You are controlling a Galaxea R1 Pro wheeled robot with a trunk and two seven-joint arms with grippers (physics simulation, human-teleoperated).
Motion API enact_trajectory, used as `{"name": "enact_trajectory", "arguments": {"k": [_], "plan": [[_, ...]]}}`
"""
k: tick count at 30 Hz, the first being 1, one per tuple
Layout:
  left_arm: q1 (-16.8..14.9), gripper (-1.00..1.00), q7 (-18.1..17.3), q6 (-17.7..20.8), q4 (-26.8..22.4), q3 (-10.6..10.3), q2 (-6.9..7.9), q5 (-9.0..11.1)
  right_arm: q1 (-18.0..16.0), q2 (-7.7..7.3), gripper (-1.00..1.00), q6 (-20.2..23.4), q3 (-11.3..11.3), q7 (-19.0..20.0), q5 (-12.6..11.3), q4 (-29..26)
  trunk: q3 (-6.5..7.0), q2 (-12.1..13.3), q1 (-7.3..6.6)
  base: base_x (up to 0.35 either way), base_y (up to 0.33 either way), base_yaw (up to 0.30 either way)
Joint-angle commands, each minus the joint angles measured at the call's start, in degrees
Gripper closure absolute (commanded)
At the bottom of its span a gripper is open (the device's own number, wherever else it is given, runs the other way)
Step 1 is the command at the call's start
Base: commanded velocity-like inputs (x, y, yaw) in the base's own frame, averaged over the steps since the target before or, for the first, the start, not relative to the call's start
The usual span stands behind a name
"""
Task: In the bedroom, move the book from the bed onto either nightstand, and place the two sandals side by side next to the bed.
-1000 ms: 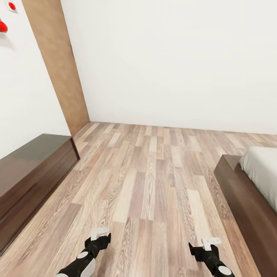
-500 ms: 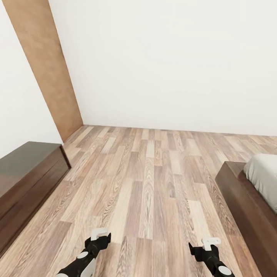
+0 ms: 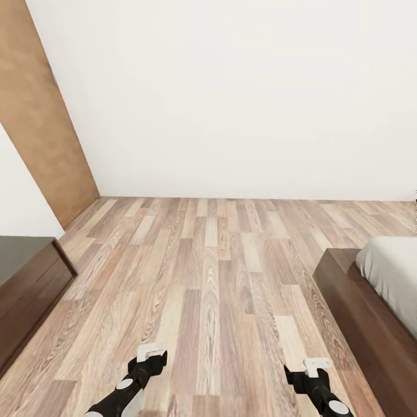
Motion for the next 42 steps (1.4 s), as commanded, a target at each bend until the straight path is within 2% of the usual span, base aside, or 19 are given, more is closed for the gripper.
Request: {"name": "enact_trajectory", "arguments": {"k": [1,16,42], "plan": [[-0.02,-1.0,0.27,-0.22,0.04,-0.49,0.02,0.48,-0.05,-0.06,-1.0,-0.25,0.37,0.01,-0.61,0.07,-0.05,-0.02,0.02,0.331,0.0,-0.152],[-0.02,-1.0,0.27,-0.22,0.04,-0.49,0.04,0.48,-0.05,-0.06,-1.0,-0.24,0.37,-0.01,-0.61,0.12,-0.05,-0.02,0.02,0.331,0.0,-0.192],[-0.02,-1.0,0.27,-0.22,0.04,-0.49,0.08,0.48,-0.05,-0.06,-1.0,-0.18,0.46,-0.2,-0.6,0.35,-0.05,-0.02,0.02,0.331,0.01,-0.007]]}}
